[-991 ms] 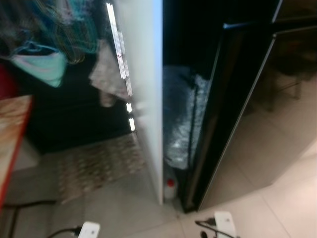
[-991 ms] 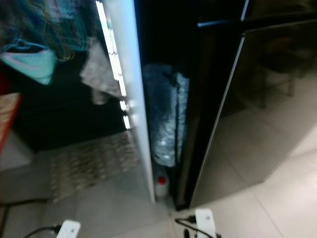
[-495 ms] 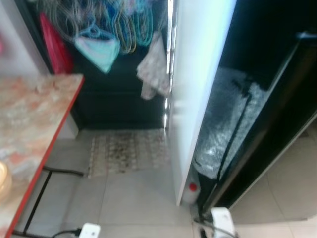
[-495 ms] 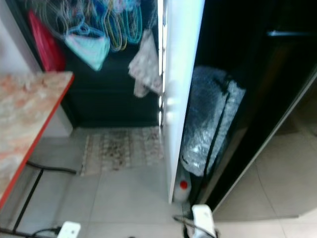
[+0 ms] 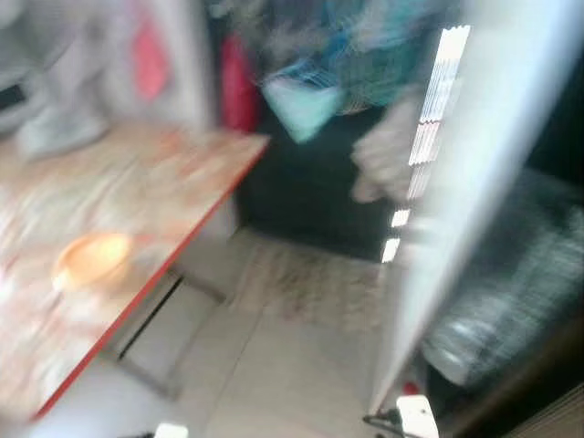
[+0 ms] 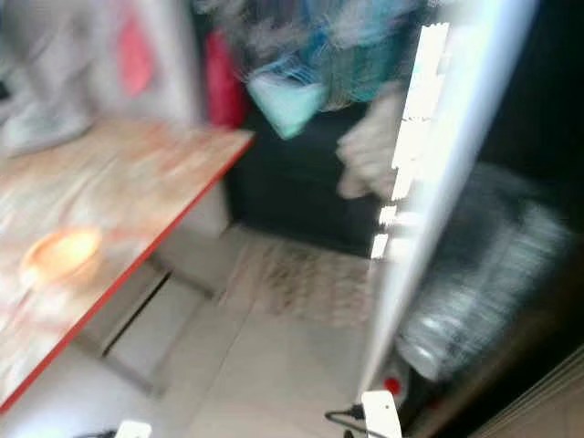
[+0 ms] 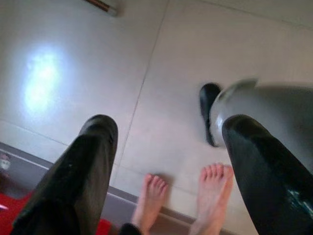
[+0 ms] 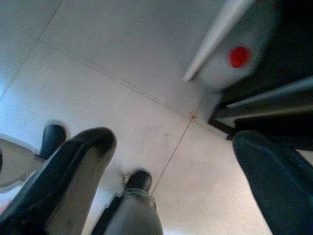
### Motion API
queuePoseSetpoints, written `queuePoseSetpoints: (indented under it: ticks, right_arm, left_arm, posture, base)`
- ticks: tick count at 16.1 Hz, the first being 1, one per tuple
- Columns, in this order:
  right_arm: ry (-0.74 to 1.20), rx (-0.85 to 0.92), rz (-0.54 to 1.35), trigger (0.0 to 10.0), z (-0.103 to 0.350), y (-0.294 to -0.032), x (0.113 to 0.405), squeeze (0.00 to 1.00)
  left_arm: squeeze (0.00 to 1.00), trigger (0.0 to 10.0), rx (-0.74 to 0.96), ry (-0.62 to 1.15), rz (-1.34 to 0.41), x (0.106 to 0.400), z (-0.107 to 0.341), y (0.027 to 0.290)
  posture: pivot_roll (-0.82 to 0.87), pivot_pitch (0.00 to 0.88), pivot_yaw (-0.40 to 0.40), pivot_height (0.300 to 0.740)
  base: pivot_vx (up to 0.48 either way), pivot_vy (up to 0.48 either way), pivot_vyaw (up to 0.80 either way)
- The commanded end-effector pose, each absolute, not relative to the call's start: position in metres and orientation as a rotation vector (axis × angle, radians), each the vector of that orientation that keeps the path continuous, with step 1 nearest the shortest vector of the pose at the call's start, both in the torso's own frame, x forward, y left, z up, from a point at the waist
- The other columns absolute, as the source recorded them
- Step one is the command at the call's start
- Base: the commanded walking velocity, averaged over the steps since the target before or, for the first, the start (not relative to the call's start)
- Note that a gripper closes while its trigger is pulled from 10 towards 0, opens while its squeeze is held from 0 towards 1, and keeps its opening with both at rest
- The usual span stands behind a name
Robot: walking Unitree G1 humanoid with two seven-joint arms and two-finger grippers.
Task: Restocking fridge
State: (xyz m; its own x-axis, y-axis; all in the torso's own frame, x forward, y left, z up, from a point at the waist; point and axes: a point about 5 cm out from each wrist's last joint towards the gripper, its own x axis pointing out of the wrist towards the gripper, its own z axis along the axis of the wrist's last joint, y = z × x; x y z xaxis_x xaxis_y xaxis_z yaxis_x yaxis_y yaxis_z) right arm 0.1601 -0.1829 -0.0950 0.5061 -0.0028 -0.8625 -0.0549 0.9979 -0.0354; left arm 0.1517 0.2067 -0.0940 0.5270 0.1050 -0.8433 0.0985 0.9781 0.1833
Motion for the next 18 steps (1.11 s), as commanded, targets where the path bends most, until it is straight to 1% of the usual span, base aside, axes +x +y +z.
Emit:
queuePoseSetpoints:
  ticks: [1, 8, 9, 13, 15, 18]
  right_arm:
    - [1.028, -0.060, 0.052, 10.0, -0.0938, -0.1769, 0.1643, 0.00]
    - [1.028, -0.059, 0.048, 10.0, -0.0937, -0.1770, 0.1646, 0.00]
    - [1.029, -0.059, 0.047, 10.0, -0.0937, -0.1770, 0.1646, 0.00]
    - [1.038, -0.048, 0.043, 10.0, -0.0946, -0.1765, 0.1628, 0.00]
    - [1.033, -0.076, 0.059, 10.0, -0.0942, -0.1763, 0.1636, 0.00]
    - [1.031, -0.066, 0.051, 10.0, -0.0940, -0.1761, 0.1643, 0.00]
  left_arm:
    - [0.00, 10.0, 0.233, 1.042, 0.007, 0.1447, -0.0963, 0.2096]
    - [0.00, 10.0, 0.228, 1.035, 0.020, 0.1450, -0.0960, 0.2099]
    - [0.00, 10.0, 0.228, 1.035, 0.021, 0.1451, -0.0960, 0.2100]
    - [0.00, 10.0, 0.215, 1.029, 0.029, 0.1452, -0.0956, 0.2108]
    - [0.00, 10.0, 0.215, 1.026, 0.033, 0.1460, -0.0952, 0.2115]
    - [0.00, 10.0, 0.220, 1.032, 0.038, 0.1460, -0.0951, 0.2128]
  posture:
    - [0.05, 0.000, -0.009, 0.740]
    - [0.05, 0.000, -0.011, 0.740]
    - [0.05, 0.000, -0.012, 0.740]
    - [0.05, 0.000, -0.010, 0.740]
    - [0.06, 0.000, -0.014, 0.740]
    - [0.05, 0.000, -0.010, 0.740]
  base:
    - [0.000, 0.000, 0.80]
    - [0.000, 0.000, 0.80]
    - [0.000, 0.000, 0.58]
    - [0.000, 0.000, 0.00]
    - [0.000, 0.000, 0.65]
    - [0.000, 0.000, 0.80]
